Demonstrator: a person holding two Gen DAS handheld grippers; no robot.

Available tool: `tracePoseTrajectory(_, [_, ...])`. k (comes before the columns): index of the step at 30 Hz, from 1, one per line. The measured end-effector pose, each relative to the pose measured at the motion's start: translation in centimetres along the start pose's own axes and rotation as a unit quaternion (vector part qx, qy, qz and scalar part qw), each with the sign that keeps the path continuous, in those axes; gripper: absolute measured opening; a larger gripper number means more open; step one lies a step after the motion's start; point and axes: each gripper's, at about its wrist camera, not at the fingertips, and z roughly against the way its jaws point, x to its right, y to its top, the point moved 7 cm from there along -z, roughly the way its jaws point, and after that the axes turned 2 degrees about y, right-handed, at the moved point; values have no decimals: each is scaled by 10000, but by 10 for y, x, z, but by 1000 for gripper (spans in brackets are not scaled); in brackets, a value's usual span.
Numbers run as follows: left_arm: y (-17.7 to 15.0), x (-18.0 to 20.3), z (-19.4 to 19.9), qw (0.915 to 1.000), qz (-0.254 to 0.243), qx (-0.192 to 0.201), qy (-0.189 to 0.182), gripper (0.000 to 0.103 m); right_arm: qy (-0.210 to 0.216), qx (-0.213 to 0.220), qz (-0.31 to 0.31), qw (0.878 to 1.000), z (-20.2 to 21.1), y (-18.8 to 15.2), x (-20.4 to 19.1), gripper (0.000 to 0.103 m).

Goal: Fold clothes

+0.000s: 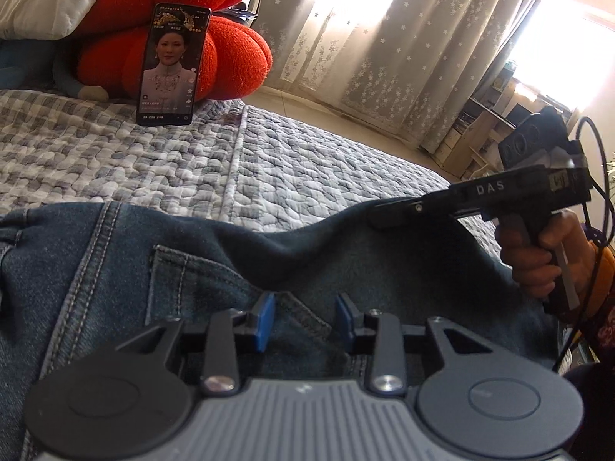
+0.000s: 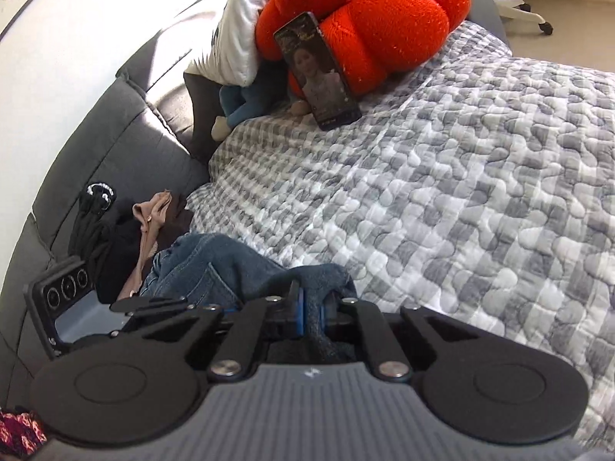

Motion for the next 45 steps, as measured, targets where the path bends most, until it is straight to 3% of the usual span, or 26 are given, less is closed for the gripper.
tracePoseTrajectory(4, [-4, -1, 8, 9999, -112, -19, -12, 36, -58, -133, -55, 9999, -1, -1, 12, 11])
tracePoseTrajectory(6, [-3, -4, 14, 9999, -105, -38, 35, 36, -388, 88, -29, 9992, 12, 5, 20, 11])
tracePoseTrajectory(9, [3, -11, 26, 9995, -71, 111, 285, 38, -774, 464, 18, 9959, 41, 12, 23, 20])
tracePoseTrajectory(13, [18, -20, 41, 9967, -84, 546, 597, 39, -875, 660, 780, 9909, 58, 3, -12, 25])
tracePoseTrajectory(15, [23, -26, 41, 9946, -88, 654, 797, 39, -871, 611, 1348, 9851, 51, -7, -36, 38])
tracePoseTrajectory(16, [25, -29, 41, 9935, -84, 689, 907, 39, -889, 559, 1649, 9807, 45, -13, -47, 43])
tracePoseTrajectory(19, [23, -39, 34, 9889, -149, 655, 1327, 39, -996, 307, 2495, 9627, 20, -34, -70, 44])
tracePoseTrajectory(22, [12, -50, 24, 9822, -407, 524, 1757, 25, -1224, -64, 3159, 9409, -8, -56, -76, 45])
tracePoseTrajectory(25, [6, -57, 24, 9823, -367, 539, 1756, 22, -1651, -479, 3631, 9157, -19, -78, -57, 52])
tracePoseTrajectory(26, [5, -59, 25, 9829, -324, 551, 1728, 22, -1654, -427, 3638, 9157, -13, -82, -49, 58])
tracePoseTrajectory(29, [5, -55, 28, 9828, -264, 507, 1759, 21, -1630, -678, 3178, 9316, 15, -89, -25, 61])
tracePoseTrajectory(35, [7, -48, 33, 9823, -144, 418, 1819, 21, -2119, -884, 2834, 9311, 90, -128, 7, 61])
tracePoseTrajectory(37, [7, -45, 34, 9821, -104, 388, 1840, 24, -2238, -862, 2668, 9334, 111, -138, 17, 61])
tracePoseTrajectory(39, [8, -42, 36, 9821, -81, 363, 1844, 33, -2312, -843, 2548, 9352, 130, -148, 25, 61])
tracePoseTrajectory(45, [21, 4, 37, 9873, -430, 389, 1479, 40, -2555, -564, 2187, 9401, 179, -162, 38, 61])
